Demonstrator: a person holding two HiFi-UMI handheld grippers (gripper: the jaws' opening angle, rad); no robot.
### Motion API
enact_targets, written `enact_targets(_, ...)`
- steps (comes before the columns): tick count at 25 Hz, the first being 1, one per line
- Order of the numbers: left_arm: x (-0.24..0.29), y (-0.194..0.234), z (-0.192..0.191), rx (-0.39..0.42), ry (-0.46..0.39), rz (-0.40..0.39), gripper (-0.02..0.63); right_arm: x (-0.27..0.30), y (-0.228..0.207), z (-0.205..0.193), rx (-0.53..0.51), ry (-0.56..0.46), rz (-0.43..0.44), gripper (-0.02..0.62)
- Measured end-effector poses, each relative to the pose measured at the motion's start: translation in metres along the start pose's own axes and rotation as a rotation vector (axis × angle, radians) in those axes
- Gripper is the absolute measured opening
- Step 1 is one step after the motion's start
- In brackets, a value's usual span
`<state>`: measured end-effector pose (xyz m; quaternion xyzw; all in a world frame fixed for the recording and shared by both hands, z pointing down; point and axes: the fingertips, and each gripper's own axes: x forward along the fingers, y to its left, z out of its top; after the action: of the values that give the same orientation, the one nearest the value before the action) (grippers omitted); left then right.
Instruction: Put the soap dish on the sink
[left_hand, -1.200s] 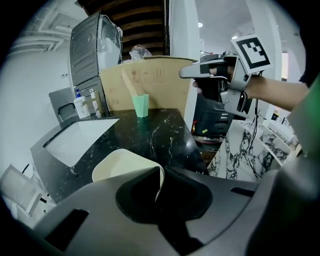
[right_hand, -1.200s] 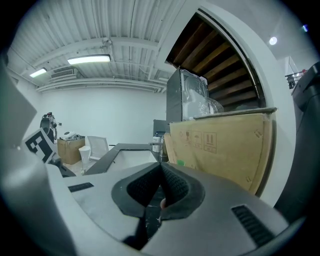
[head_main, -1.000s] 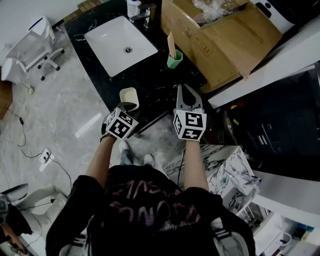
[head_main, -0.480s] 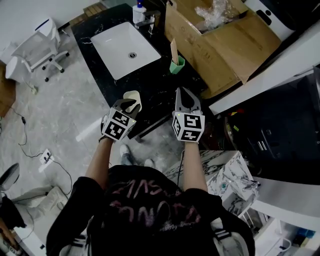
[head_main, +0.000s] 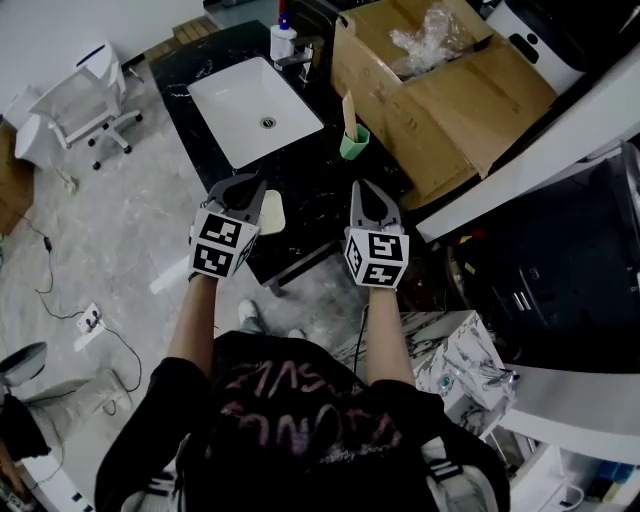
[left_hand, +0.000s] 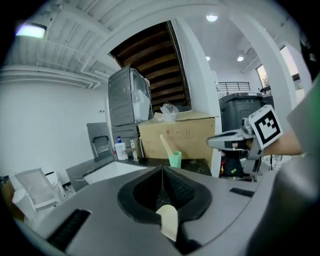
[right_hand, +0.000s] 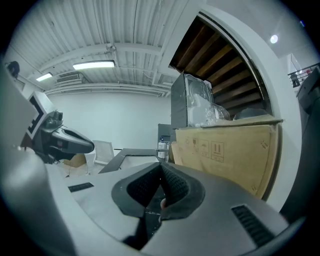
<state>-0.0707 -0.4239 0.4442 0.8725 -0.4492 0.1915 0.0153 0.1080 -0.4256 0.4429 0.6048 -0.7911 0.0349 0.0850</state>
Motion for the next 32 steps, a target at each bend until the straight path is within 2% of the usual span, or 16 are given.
enact_targets(12, -0.029, 0.028, 0.048, -0.014, -0.138, 0.118, 0.017, -0.009, -0.004, 0.01, -0.017, -0.028, -0.008, 0.014)
enact_targets(19, -0.04, 0.032, 0.044, -0.071, -0.161, 0.151, 0.017, -0.017, 0.002, 0.013, -0.024, -0.045, 0.01, 0.014)
enact_targets(25, -0.05, 0.028, 0.043, -0.066, -0.168, 0.178, 0.017, -0.024, -0.001, 0.016, -0.026, -0.051, 0.011, 0.012)
enact_targets(30, -0.054, 0.024, 0.038, -0.07, -0.16, 0.186, 0.017, -0.027, -0.004, 0.018, 0.027, -0.063, 0.025, 0.012)
enact_targets(32, -0.055, 0.023, 0.037, -0.076, -0.16, 0.189, 0.017, -0.027, -0.004, 0.021, 0.009, -0.065, 0.024, 0.012)
